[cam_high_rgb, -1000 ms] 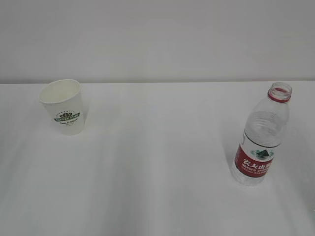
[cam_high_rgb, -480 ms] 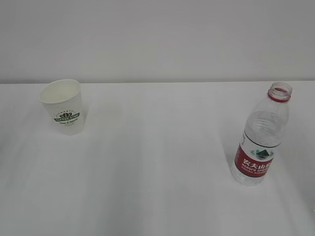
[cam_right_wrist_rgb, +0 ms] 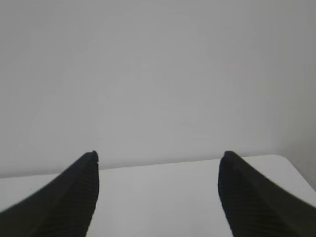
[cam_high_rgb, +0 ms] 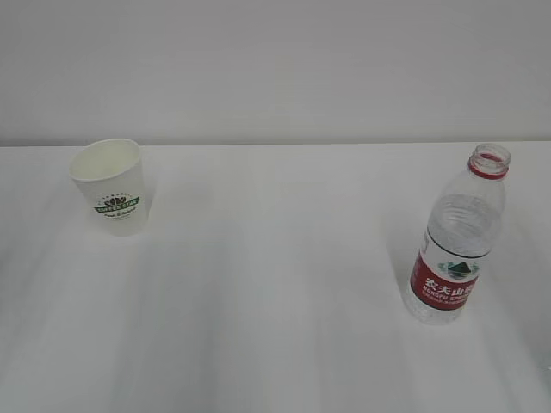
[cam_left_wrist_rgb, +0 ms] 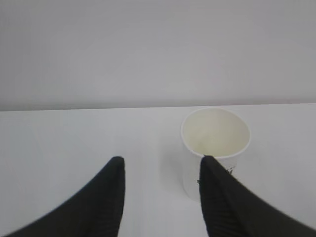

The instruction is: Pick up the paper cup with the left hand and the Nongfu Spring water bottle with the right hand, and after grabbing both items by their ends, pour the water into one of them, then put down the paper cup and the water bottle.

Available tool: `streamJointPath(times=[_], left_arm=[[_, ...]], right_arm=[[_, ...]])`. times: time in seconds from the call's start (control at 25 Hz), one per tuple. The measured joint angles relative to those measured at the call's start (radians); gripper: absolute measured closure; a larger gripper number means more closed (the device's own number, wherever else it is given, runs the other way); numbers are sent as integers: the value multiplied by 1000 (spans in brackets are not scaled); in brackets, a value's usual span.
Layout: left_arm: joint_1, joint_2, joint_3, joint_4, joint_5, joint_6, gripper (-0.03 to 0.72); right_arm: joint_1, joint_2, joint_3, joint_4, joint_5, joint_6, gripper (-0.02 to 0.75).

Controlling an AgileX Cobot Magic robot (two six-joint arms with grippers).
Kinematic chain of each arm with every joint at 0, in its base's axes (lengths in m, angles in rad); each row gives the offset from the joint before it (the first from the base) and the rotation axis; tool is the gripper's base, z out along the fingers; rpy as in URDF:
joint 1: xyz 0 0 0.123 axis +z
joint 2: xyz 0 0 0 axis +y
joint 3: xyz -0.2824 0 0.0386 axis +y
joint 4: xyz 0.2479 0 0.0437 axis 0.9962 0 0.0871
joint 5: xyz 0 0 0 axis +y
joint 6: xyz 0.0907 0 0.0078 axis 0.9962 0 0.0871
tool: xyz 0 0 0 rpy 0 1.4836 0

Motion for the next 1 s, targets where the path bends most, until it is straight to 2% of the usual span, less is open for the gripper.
streamJointPath(times=[0.12,0.24,0.48,0.64,1.0], left_arm=[[2,0,31,55,-39,-3,330],[-3,0,33,85,-50,-5,330],[-81,69,33,91,-61,-7,330],[-120,144,33,93,-129,-7,330],[-128,300,33,94,-231,-7,330]], right_arm=[[0,0,7,-188,-14,112,170],[0,5,7,-329,-32,238,170],[0,86,13,-555,-93,432,170],[0,140,13,-620,-150,458,170],[0,237,109,-651,-321,473,170]])
